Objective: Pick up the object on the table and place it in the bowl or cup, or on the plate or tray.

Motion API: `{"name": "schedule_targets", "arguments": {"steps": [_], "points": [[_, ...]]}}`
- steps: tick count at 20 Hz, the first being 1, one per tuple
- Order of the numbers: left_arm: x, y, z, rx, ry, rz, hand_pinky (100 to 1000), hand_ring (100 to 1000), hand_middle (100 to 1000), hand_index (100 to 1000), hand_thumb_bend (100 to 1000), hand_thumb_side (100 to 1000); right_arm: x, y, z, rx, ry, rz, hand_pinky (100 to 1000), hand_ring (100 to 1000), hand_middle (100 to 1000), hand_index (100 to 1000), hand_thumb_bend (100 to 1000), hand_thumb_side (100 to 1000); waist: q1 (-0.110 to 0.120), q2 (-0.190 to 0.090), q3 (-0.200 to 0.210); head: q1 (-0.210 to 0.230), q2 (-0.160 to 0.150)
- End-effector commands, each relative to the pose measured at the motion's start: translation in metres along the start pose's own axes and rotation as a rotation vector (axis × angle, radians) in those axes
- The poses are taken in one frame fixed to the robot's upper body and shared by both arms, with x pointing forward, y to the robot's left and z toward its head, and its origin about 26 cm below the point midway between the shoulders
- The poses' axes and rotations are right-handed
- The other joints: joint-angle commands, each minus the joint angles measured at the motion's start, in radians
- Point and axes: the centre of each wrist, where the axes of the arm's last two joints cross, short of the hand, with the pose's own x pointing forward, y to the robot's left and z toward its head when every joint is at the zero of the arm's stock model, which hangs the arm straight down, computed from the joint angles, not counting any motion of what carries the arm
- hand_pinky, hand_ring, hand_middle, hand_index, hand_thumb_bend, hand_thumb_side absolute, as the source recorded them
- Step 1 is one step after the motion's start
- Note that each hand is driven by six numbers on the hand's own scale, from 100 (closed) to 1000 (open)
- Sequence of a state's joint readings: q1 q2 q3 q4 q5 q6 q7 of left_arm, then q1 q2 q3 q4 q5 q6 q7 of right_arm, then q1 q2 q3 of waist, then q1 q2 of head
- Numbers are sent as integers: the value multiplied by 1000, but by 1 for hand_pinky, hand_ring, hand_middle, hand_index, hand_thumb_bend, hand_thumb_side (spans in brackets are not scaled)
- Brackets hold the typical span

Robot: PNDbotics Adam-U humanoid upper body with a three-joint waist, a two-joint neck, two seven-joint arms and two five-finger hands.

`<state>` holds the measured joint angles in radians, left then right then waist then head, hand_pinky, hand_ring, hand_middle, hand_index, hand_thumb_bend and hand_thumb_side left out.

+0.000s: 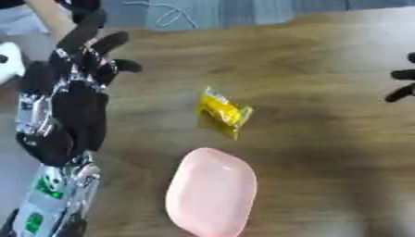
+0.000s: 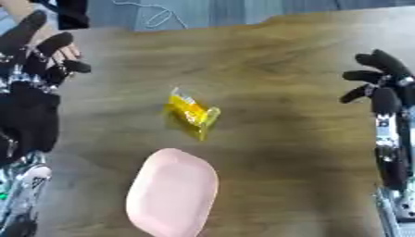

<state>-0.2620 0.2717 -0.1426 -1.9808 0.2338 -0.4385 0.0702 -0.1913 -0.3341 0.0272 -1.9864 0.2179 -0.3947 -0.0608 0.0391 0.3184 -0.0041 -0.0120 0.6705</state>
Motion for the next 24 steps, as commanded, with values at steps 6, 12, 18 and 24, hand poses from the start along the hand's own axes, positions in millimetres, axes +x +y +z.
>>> {"name": "schedule_targets", "arguments": {"steps": [6, 12, 18, 24], "points": [[6, 2, -3, -27, -7, -22, 612, 830, 875, 853, 100, 928, 7, -23, -18, 262, -163, 111, 447, 660, 760, 854, 100, 890, -21, -28, 10, -36, -51], [6, 1, -7, -42, -16, -18, 612, 830, 874, 852, 100, 927, 10, -39, -28, 402, -223, 245, 451, 659, 760, 825, 100, 930, -27, -20, 28, -34, -72], [6, 1, -5, -41, -10, -17, 609, 829, 873, 850, 100, 928, 18, -53, -49, 492, -112, 551, 400, 603, 729, 774, 145, 860, -25, -17, 27, -36, -62], [6, 1, -3, -41, -3, -17, 607, 828, 872, 849, 100, 930, 27, -53, -72, 578, -43, 926, 441, 608, 704, 689, 100, 1000, -27, -16, 27, -35, -54]]}}
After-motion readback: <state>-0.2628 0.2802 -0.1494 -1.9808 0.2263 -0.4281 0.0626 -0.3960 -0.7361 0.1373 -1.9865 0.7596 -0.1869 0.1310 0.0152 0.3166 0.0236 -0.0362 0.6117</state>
